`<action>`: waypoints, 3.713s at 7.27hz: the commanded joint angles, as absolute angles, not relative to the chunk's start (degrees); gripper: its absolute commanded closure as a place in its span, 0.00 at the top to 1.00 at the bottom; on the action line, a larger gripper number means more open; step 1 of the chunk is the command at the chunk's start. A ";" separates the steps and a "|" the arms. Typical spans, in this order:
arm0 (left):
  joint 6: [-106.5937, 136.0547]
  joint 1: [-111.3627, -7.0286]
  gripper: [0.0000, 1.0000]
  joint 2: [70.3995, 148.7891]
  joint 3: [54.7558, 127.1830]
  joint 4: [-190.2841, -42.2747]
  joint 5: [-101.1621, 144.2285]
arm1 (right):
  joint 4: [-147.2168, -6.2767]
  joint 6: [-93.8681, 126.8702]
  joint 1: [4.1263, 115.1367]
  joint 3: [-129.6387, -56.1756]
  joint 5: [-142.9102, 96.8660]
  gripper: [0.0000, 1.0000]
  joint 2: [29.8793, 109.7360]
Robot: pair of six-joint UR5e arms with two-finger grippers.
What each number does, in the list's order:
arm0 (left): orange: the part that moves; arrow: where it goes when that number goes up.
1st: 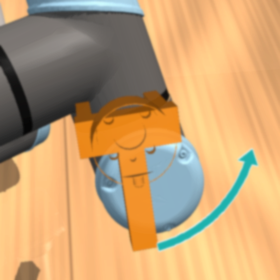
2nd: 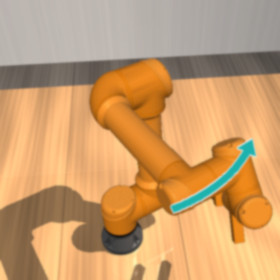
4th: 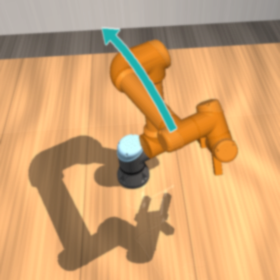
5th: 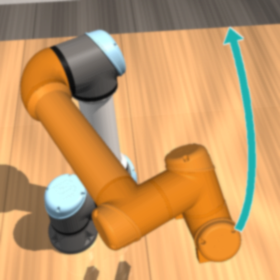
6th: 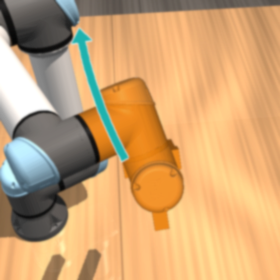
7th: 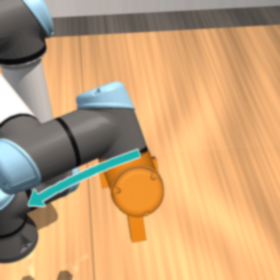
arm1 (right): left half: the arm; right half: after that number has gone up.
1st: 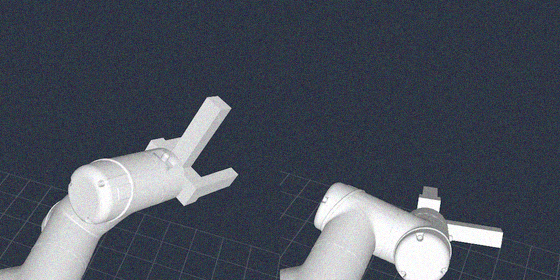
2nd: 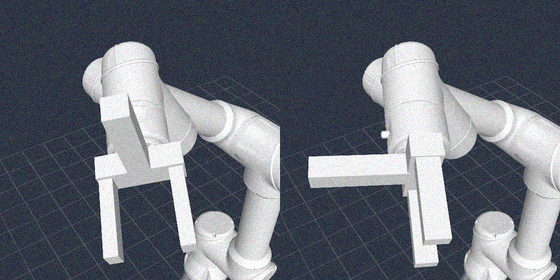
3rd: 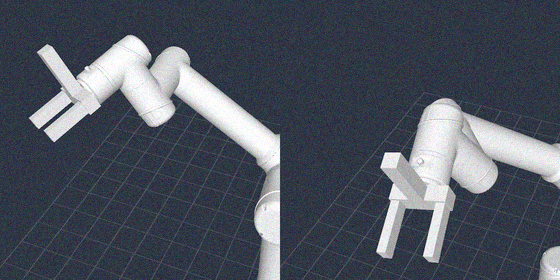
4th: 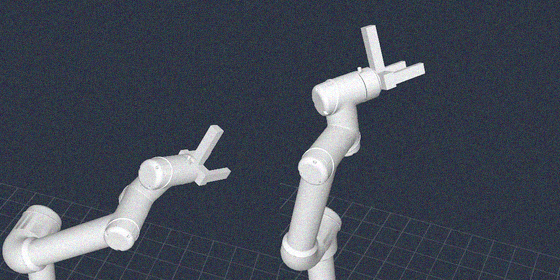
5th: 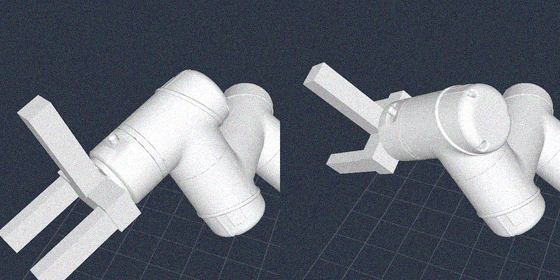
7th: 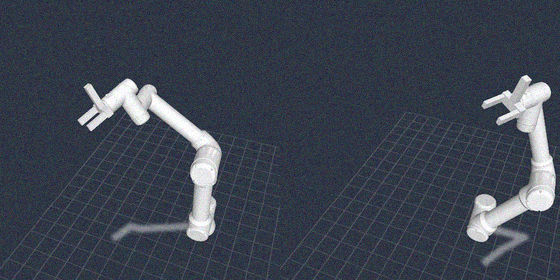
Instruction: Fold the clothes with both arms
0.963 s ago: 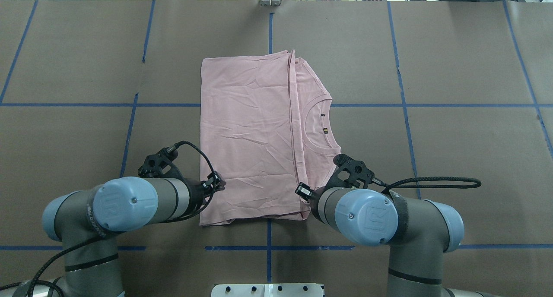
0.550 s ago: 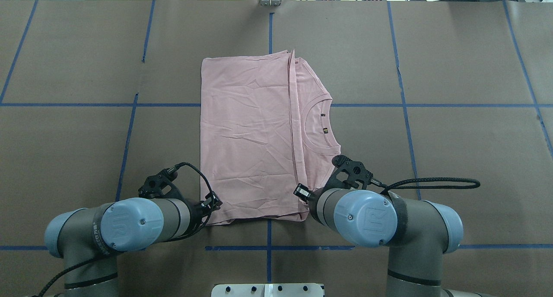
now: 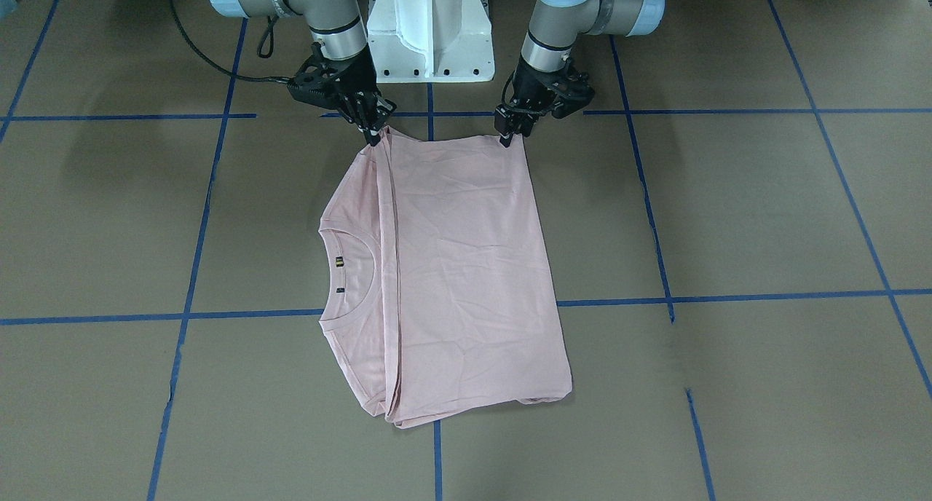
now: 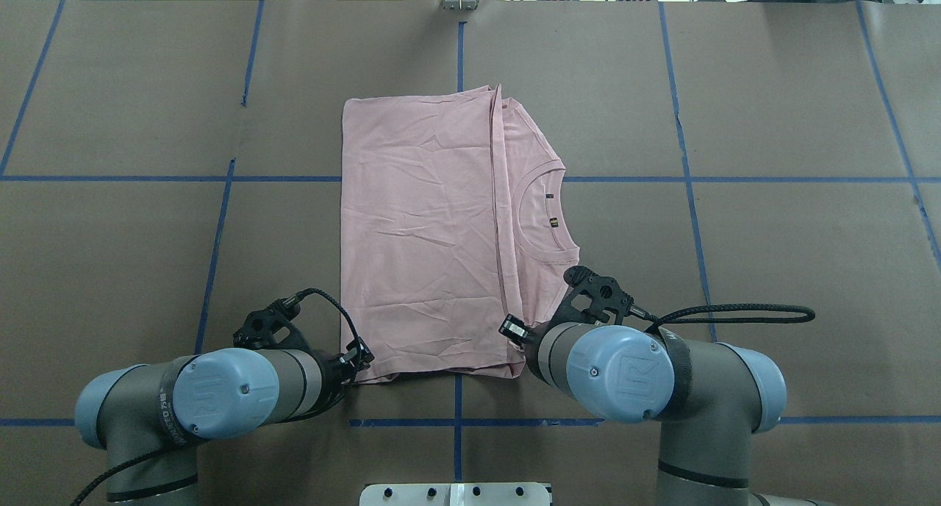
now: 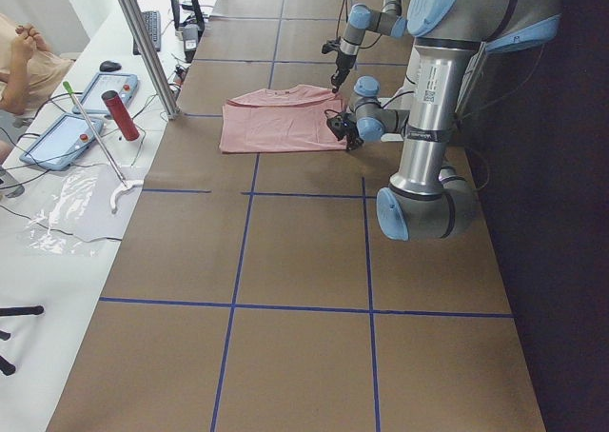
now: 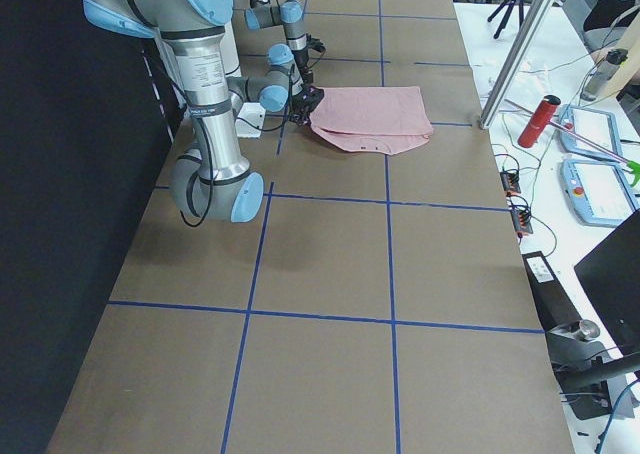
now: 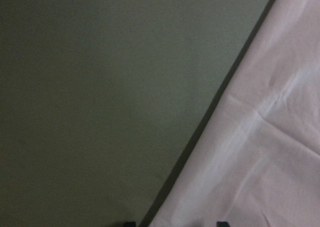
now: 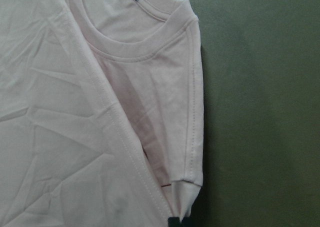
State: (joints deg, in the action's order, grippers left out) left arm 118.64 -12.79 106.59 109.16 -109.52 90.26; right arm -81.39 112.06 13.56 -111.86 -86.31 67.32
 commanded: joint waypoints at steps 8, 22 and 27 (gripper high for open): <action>119.88 -12.83 0.00 105.73 113.35 -107.51 90.35 | -81.39 112.15 13.80 -112.23 -86.31 0.00 67.23; 97.21 -36.83 0.00 121.03 96.16 -109.33 90.62 | -78.06 103.45 38.05 -83.25 -97.73 0.00 43.77; 85.20 -44.34 1.00 128.72 67.42 -134.48 89.57 | -59.02 92.17 42.96 -53.26 -97.82 0.99 33.27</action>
State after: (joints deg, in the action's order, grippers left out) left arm 90.41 -40.25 124.80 79.74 -124.14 90.12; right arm -66.17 98.26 40.60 -64.48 -97.80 37.91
